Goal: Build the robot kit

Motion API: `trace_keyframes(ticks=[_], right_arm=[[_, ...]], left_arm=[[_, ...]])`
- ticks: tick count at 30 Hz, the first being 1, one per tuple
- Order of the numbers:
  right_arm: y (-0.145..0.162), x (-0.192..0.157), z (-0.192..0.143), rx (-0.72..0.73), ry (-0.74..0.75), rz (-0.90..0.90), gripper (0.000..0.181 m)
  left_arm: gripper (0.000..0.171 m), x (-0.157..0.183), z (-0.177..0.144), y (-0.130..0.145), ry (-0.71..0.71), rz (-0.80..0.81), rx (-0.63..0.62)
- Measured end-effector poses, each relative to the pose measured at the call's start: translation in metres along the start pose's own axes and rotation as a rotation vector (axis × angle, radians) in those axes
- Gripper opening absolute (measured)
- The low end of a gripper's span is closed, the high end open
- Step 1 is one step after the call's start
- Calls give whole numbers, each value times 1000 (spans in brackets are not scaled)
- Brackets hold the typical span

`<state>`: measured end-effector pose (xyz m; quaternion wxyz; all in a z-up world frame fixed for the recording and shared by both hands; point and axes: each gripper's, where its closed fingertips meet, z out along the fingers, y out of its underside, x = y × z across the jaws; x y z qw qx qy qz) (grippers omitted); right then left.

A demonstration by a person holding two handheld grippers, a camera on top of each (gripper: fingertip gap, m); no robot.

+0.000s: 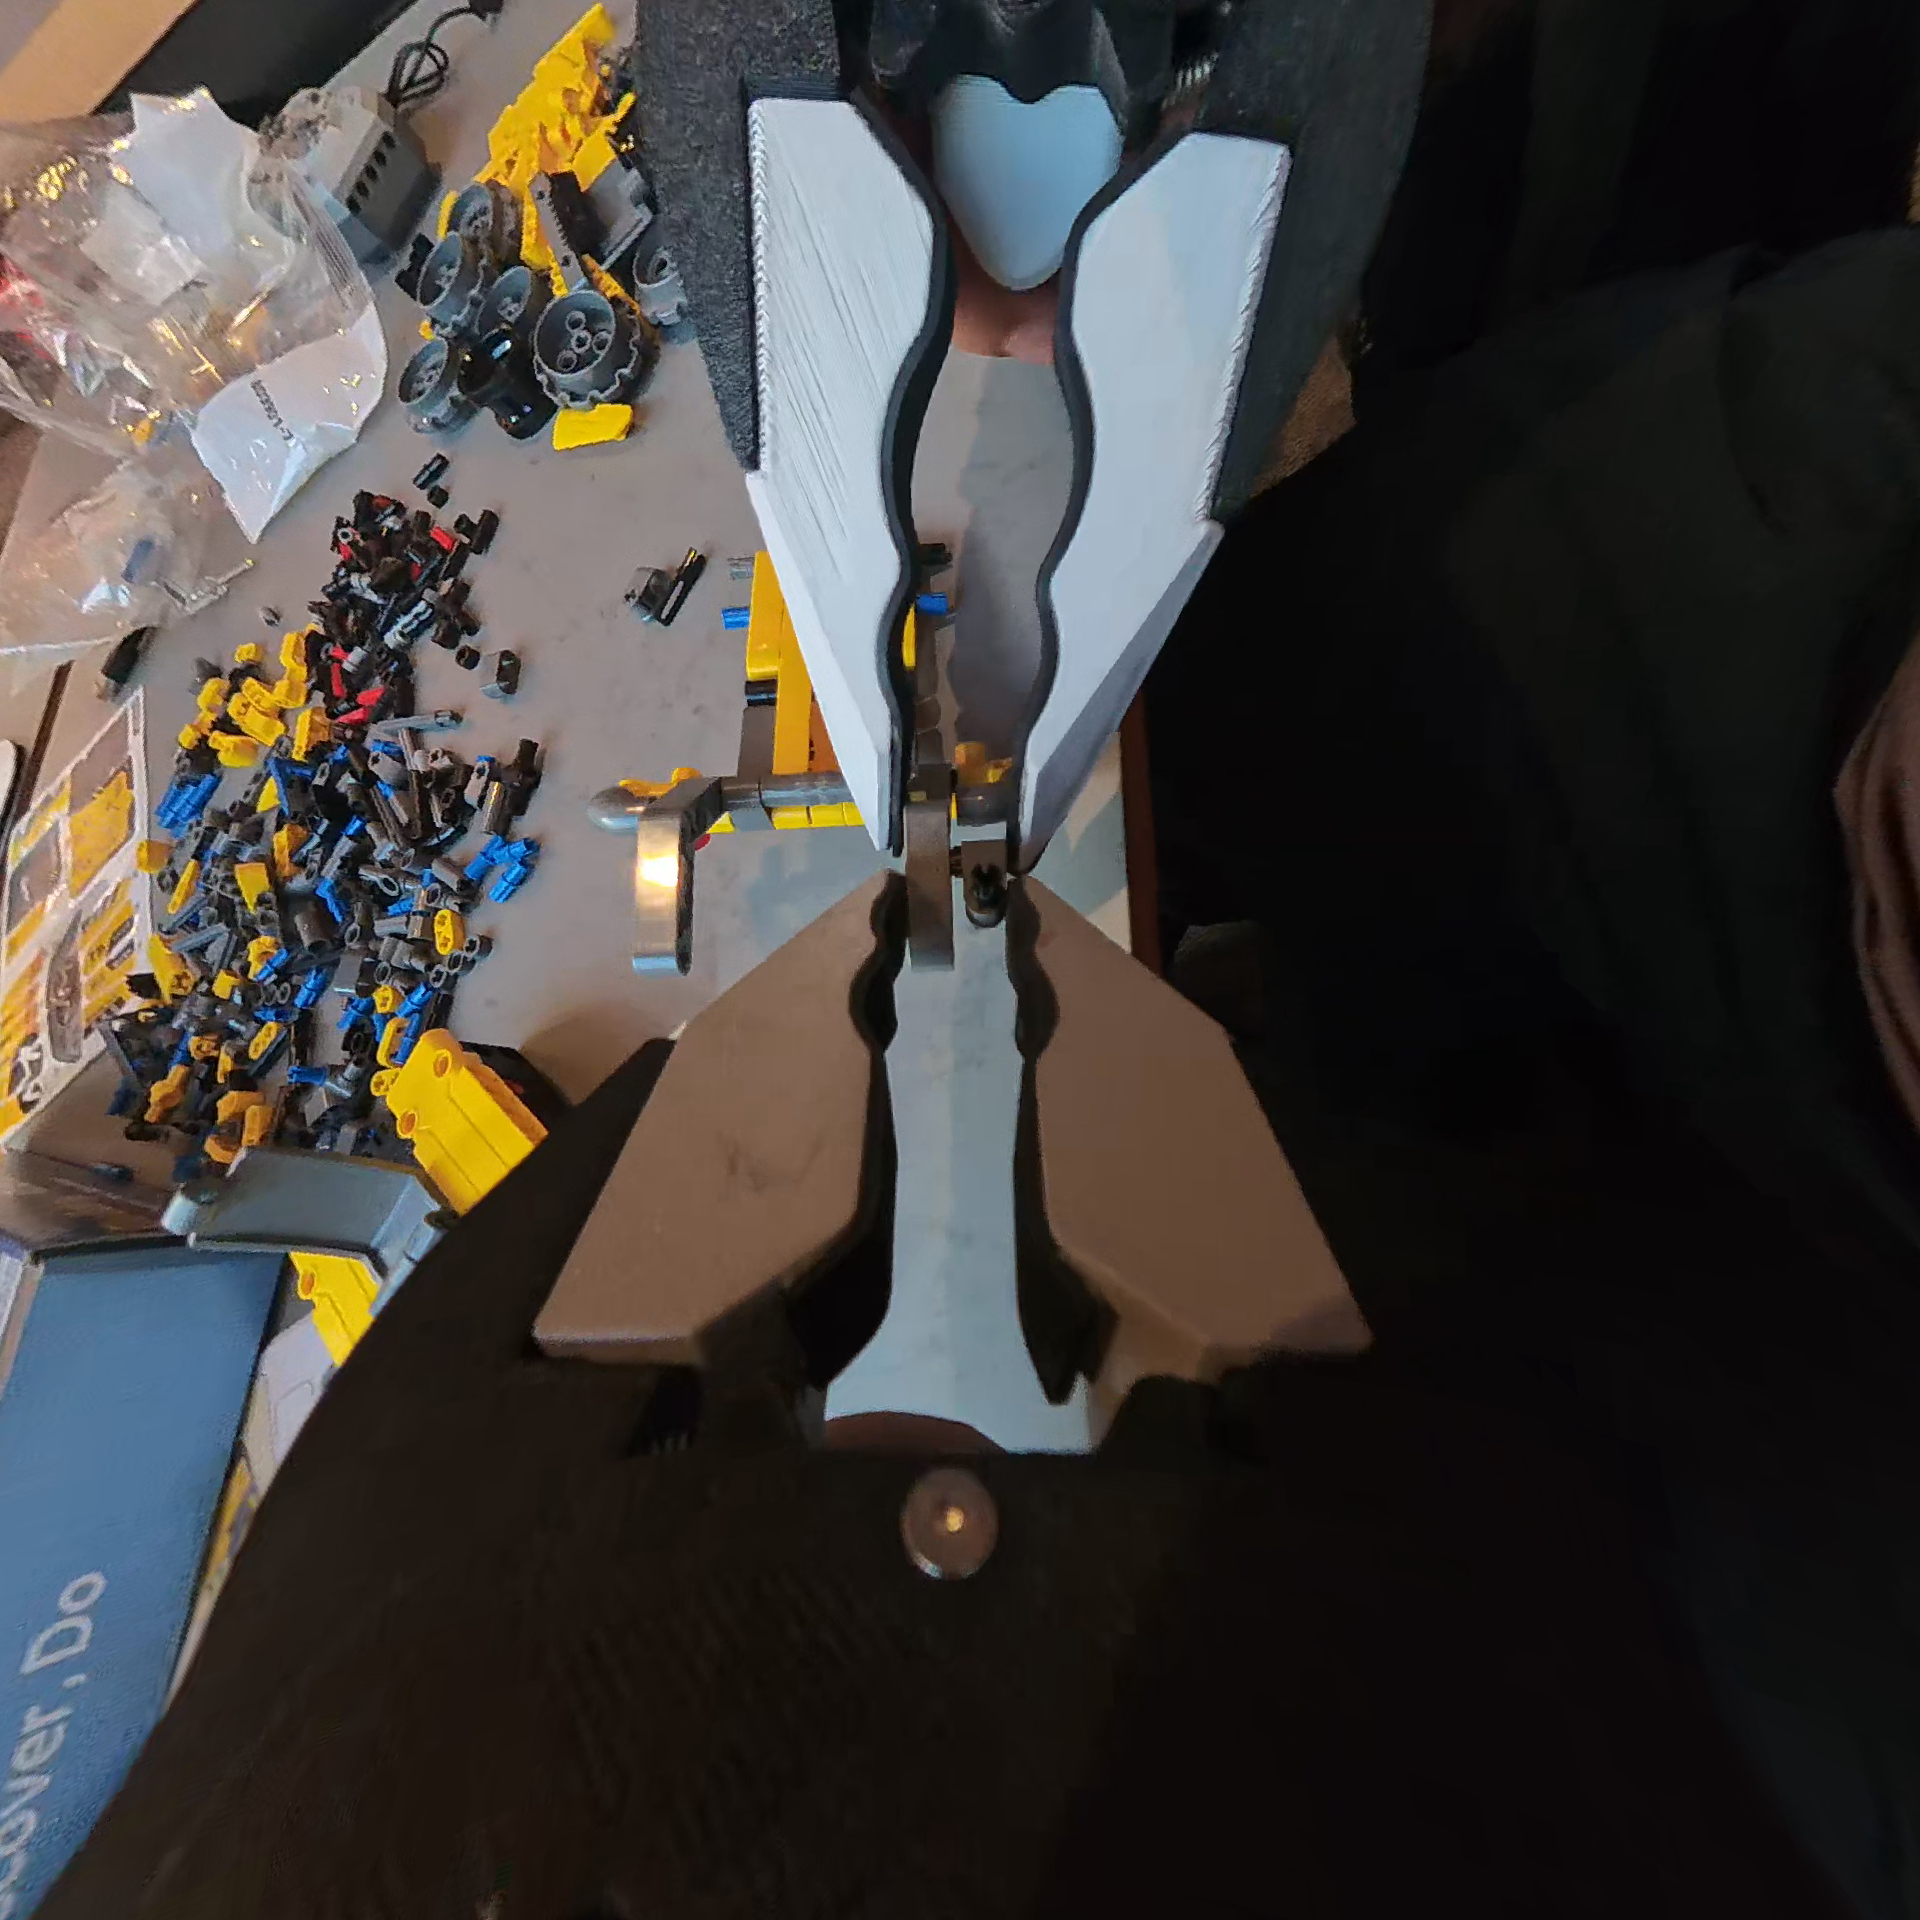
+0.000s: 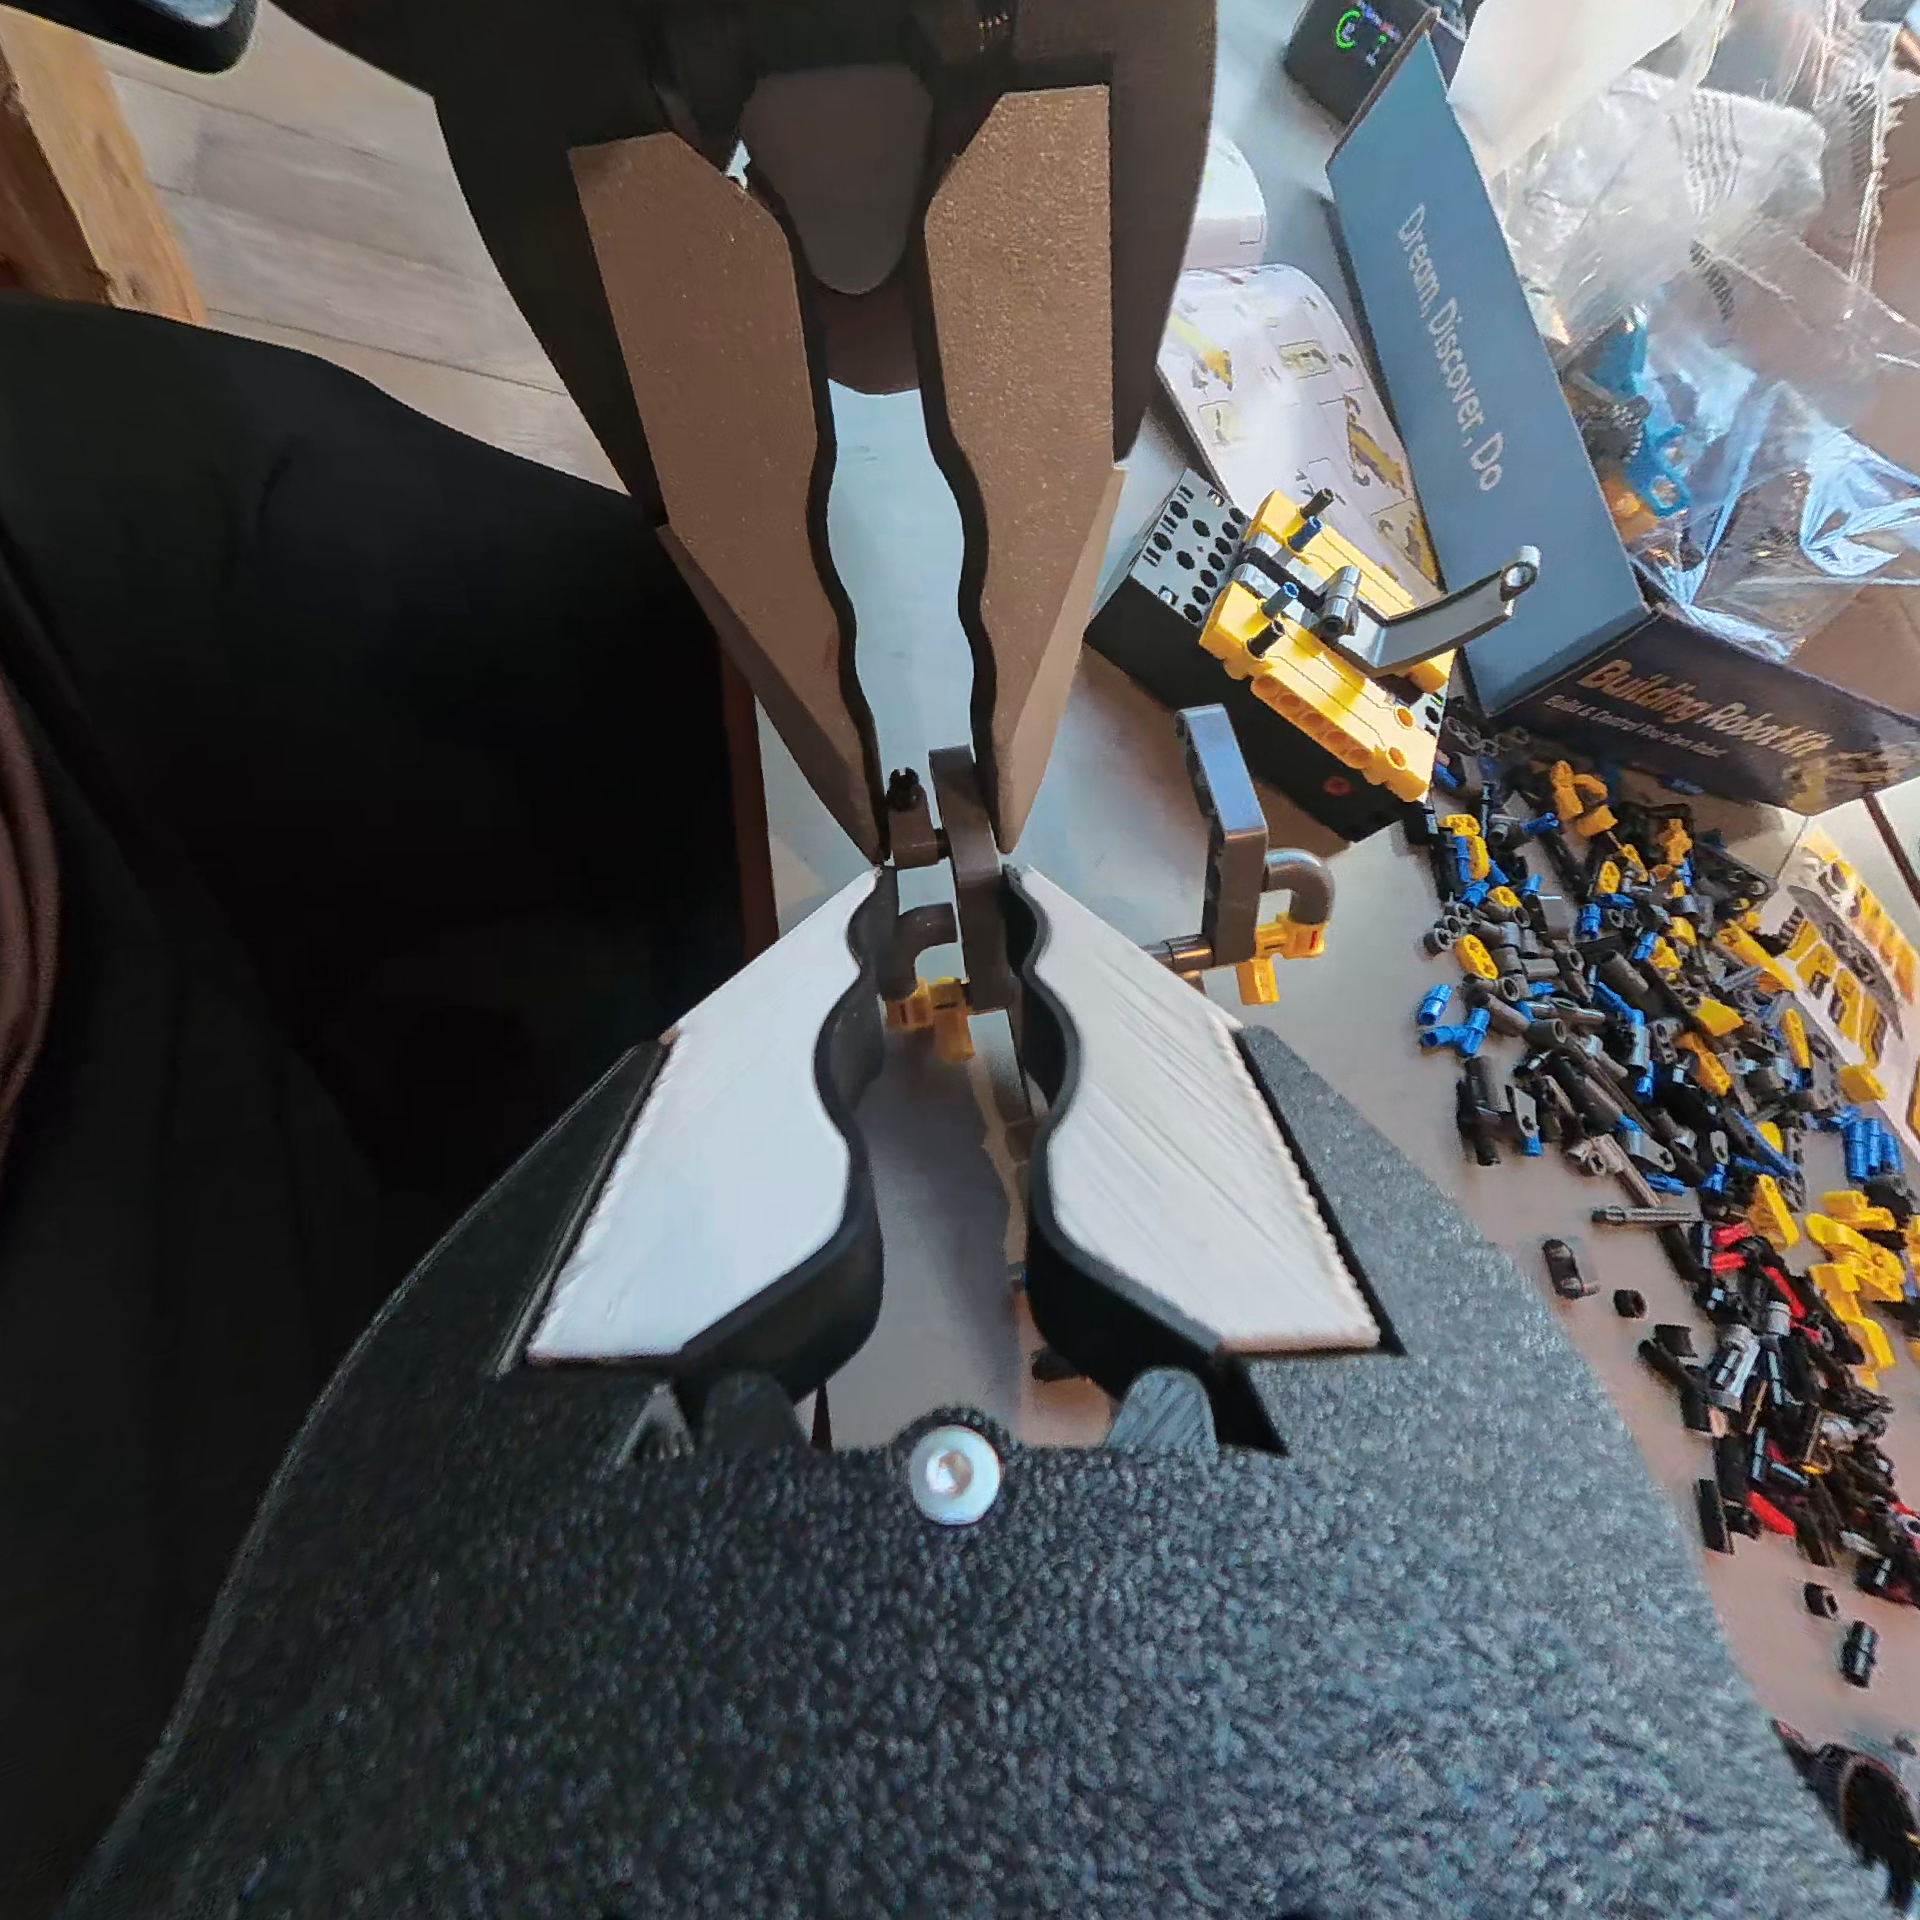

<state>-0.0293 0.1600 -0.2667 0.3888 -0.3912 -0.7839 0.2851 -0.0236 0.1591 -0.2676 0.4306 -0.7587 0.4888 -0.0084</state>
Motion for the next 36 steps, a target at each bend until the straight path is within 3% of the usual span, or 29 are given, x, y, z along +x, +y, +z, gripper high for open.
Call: trace_keyframes(ticks=[9, 20, 25, 28, 36], right_arm=[[1, 1, 0, -4, -29, 40, 17], [6, -1, 5, -49, -39, 38, 20], [5, -1, 5, -46, -54, 57, 20], [7, 1, 6, -55, -46, 61, 20], [7, -2, 5, -53, -56, 38, 20]], left_arm=[[19, 0, 1, 8, -8, -90, 11], [6, 1, 4, 17, -17, -113, -5], [8, 1, 3, 17, -8, -130, -1], [23, 6, 4, 13, 26, -146, 11], [16, 4, 7, 10, 18, -144, 15]])
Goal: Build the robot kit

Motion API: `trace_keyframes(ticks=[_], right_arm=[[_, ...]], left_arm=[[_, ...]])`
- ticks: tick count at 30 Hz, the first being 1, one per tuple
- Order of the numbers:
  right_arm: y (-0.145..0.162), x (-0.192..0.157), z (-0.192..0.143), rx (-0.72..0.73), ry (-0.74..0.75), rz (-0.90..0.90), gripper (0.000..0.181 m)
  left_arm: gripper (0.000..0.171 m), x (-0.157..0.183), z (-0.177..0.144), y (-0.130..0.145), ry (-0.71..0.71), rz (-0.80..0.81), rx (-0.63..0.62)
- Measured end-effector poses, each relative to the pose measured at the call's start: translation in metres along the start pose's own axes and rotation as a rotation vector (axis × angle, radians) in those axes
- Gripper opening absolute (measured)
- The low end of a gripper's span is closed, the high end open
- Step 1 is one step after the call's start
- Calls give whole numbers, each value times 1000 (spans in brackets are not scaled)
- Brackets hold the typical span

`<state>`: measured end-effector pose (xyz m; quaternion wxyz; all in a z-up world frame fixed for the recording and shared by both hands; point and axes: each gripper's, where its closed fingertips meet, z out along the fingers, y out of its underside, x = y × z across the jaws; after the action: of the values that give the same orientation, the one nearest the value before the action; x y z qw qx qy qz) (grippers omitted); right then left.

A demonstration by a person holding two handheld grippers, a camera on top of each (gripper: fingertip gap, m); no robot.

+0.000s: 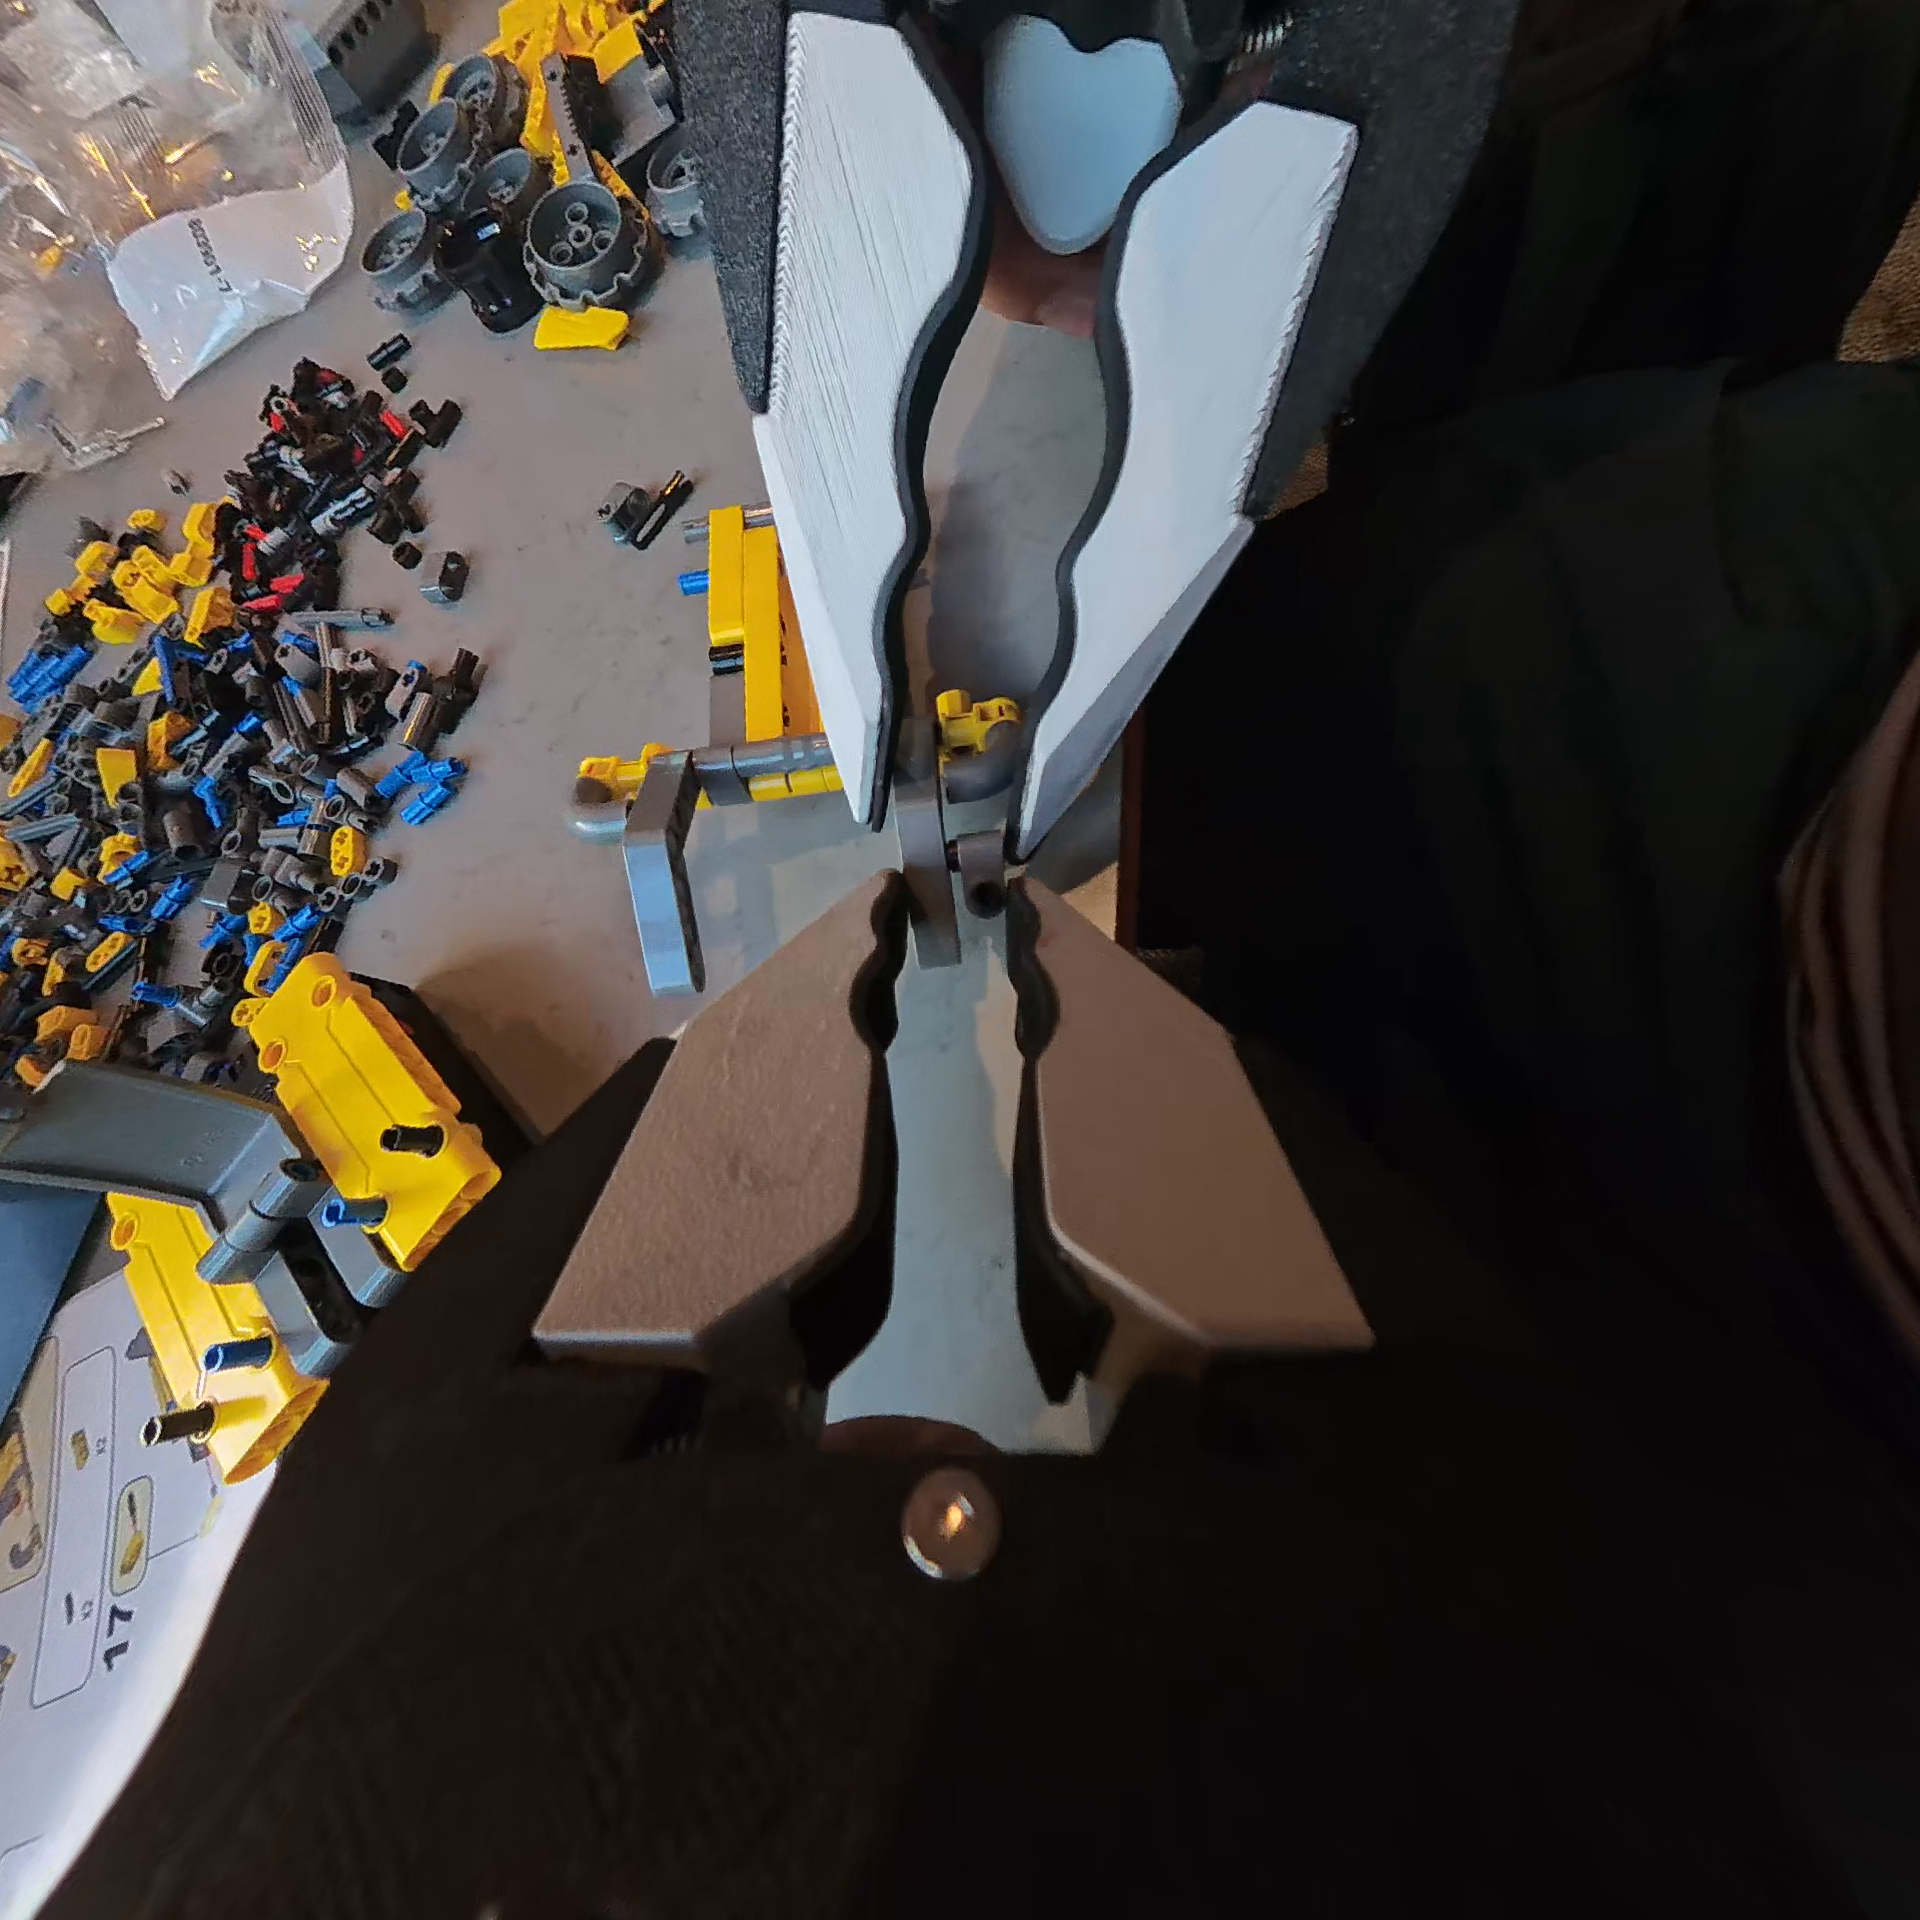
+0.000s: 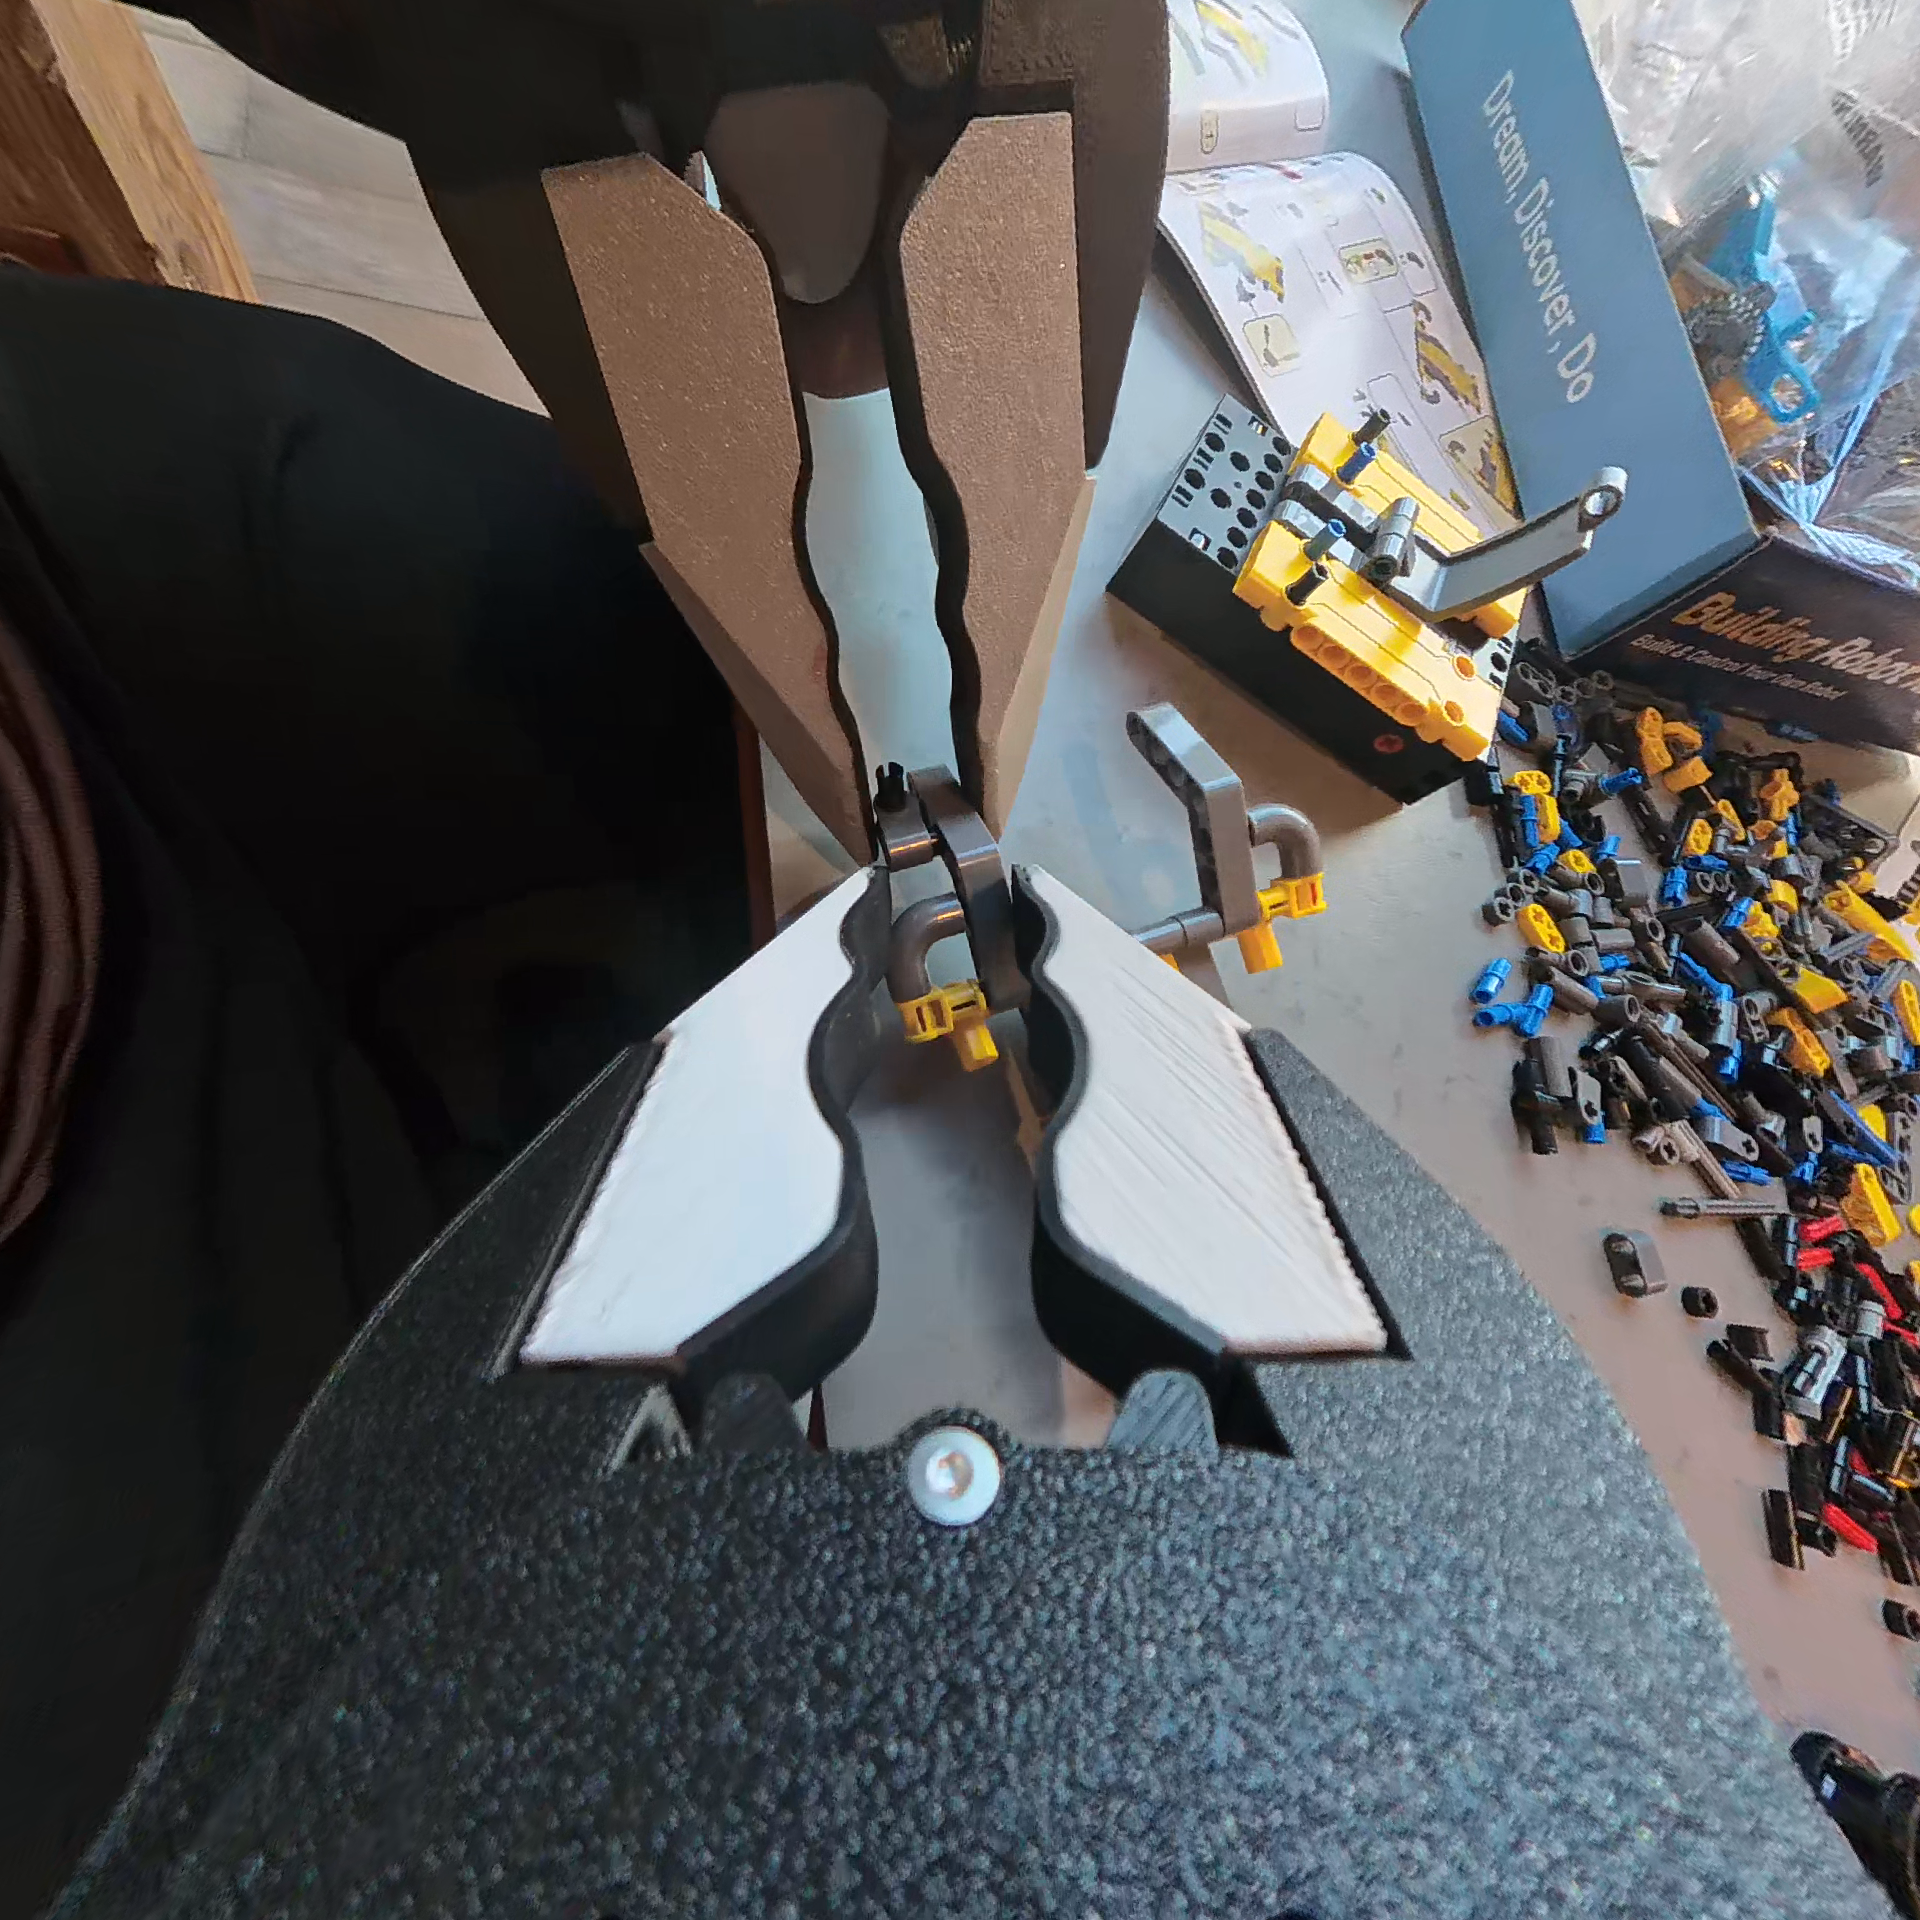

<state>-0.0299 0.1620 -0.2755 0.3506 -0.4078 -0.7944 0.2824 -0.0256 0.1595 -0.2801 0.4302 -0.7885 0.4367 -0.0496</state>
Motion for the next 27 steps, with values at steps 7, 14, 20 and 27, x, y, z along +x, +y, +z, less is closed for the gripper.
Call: trace_keyframes(ticks=[7, 14, 20, 27], right_arm=[[-5, -2, -8, 67, -66, 45, 20], [-4, -5, -3, 39, -52, -15, 19], [-3, -3, -1, 18, -39, -30, 16], [-3, -3, 0, -38, -61, -20, 13]], left_arm=[[16, 3, 0, -3, 4, 37, 16], [16, 4, 3, -4, 11, 32, 11], [16, 2, 5, -1, -16, 25, -20], [13, 1, 5, 0, -17, -5, -37]])
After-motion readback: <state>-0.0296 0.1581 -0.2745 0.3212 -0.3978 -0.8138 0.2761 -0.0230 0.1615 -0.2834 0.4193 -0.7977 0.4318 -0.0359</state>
